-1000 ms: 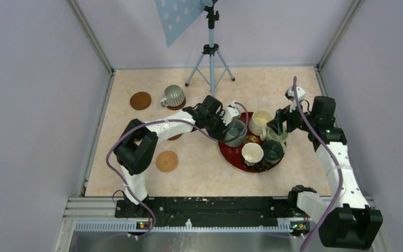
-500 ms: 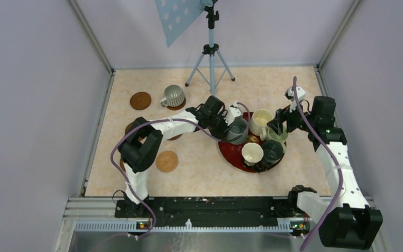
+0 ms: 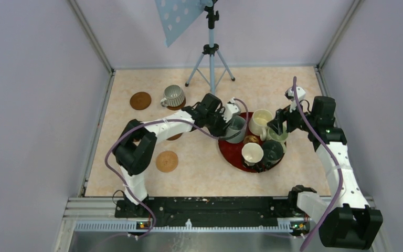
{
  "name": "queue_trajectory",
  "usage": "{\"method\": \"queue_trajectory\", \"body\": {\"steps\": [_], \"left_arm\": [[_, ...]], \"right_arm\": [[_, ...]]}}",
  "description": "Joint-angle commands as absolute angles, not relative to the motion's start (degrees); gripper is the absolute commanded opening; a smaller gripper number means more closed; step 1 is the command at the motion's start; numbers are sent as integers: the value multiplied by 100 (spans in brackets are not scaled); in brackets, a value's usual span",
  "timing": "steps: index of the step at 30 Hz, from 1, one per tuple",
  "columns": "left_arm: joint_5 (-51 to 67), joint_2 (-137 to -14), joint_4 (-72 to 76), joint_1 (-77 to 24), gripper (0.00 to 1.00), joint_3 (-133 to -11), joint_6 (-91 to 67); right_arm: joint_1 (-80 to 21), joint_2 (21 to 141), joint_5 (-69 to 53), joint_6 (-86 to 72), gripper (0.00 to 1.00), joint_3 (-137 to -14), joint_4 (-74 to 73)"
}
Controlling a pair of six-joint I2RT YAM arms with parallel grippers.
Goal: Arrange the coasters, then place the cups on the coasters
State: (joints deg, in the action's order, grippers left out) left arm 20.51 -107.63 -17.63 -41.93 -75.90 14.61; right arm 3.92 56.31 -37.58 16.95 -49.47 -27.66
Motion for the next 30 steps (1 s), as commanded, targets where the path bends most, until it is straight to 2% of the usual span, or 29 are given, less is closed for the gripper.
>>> {"method": "queue_trajectory", "body": {"steps": [1,18,25,30], "left_arm": [[2453,-9872,-1089,-4142,0,-7568,1259],[2963,-8592,-1147,-3519,0,-6712,1268],[3571,-7741,-1785,-2540,0,-6266,1504],[4035,-7197,-2180,-1390,0,-6135,1811]], "right_arm": [[439,5625,-3788,1797,71,-4948,-2644],[439,5652,-3766,1802,72,-4952,-2628],[439,5714,-3788,1802,72,-4965,-2630],[439,5745,-3795,1802,72,-4973,-2635]]}}
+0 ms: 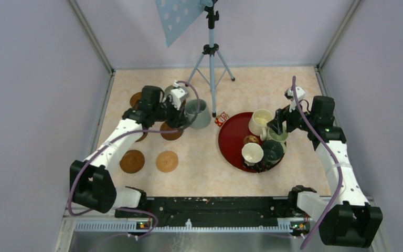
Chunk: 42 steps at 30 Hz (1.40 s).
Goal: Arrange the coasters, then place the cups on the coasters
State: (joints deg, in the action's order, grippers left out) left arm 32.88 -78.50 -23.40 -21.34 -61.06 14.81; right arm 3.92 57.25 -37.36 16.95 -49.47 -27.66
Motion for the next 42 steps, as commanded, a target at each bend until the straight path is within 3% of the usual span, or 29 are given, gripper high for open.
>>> {"method": "queue_trajectory", "body": {"steps": [1,7,10,17,24,42], "left_arm": [[4134,-7149,-2271,-1115,0,-6163,1916],[4712,-7400,-2692,604,0,-6659,2720],[4514,-7811,-2959,1082,0,-7178,3305],[5249,-8860,-3127,2227,0,-7987,4263],[5399,-9963,-3300,2635,0,-8743,5150],[5717,-11487,-2969,2720,0,-9638,5542]], "right_arm": [[439,5751,-3803,1802,72,-4974,-2636],[439,5773,-3813,1802,72,-4975,-2652],[439,5783,-3814,1802,72,-4968,-2650],[439,5839,-3814,1802,72,-4965,-2653],[439,5961,-3820,1810,72,-4983,-2662],[439,6143,-3762,1828,72,-5009,-2694]]}}
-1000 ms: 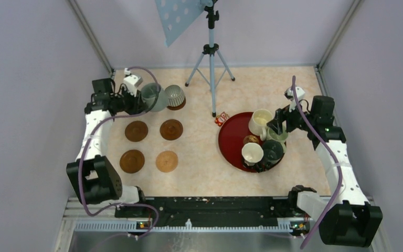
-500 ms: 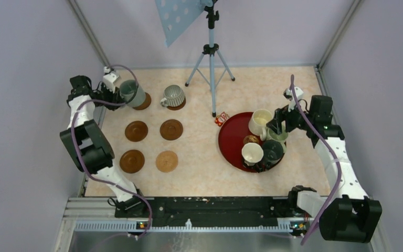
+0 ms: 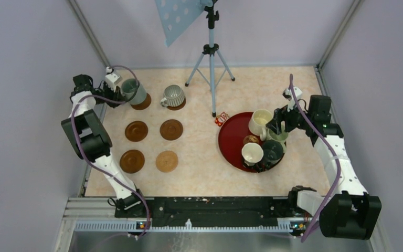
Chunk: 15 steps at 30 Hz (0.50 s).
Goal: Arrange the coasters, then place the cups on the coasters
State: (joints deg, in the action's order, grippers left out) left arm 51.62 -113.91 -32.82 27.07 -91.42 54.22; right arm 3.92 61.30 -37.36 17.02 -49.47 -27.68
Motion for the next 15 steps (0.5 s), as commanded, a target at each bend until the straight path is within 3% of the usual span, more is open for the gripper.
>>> {"method": "queue_trajectory", "body": {"steps": [1,15], "left_arm": [[5698,-11549,-3000,2724,0,-9697,5541],[5689,-12123,-3348,2699,0,-10223,5732]], "right_arm": [[439,6137,-3761,1830,72,-5010,-2705],[439,6187,-3744,1854,72,-5011,-2718]]}}
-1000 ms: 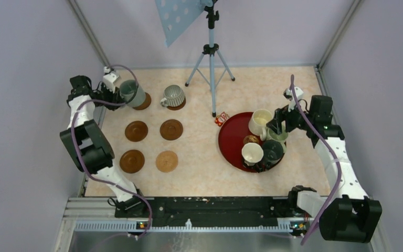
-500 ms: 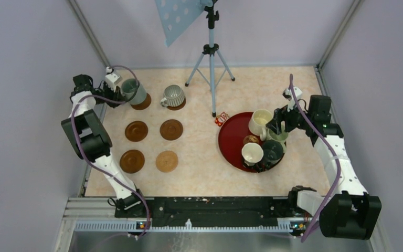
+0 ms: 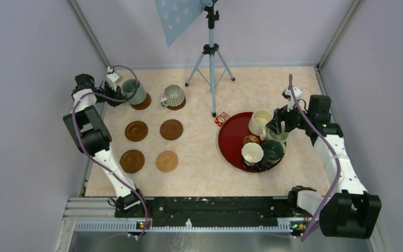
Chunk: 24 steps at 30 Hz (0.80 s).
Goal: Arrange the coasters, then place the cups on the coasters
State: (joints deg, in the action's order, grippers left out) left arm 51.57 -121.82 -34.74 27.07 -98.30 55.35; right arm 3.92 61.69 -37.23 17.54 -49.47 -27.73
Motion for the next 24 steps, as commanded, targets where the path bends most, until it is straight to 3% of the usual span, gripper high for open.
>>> {"method": "queue_trajectory", "body": {"steps": [1,24], "left_arm": [[5687,-12128,-3344,2695,0,-10221,5738],[5505,-12308,-3433,2556,1,-10116,5801]], "right_arm": [[439,6187,-3744,1854,72,-5012,-2714],[439,6263,-3753,1872,72,-5019,-2722]]}}
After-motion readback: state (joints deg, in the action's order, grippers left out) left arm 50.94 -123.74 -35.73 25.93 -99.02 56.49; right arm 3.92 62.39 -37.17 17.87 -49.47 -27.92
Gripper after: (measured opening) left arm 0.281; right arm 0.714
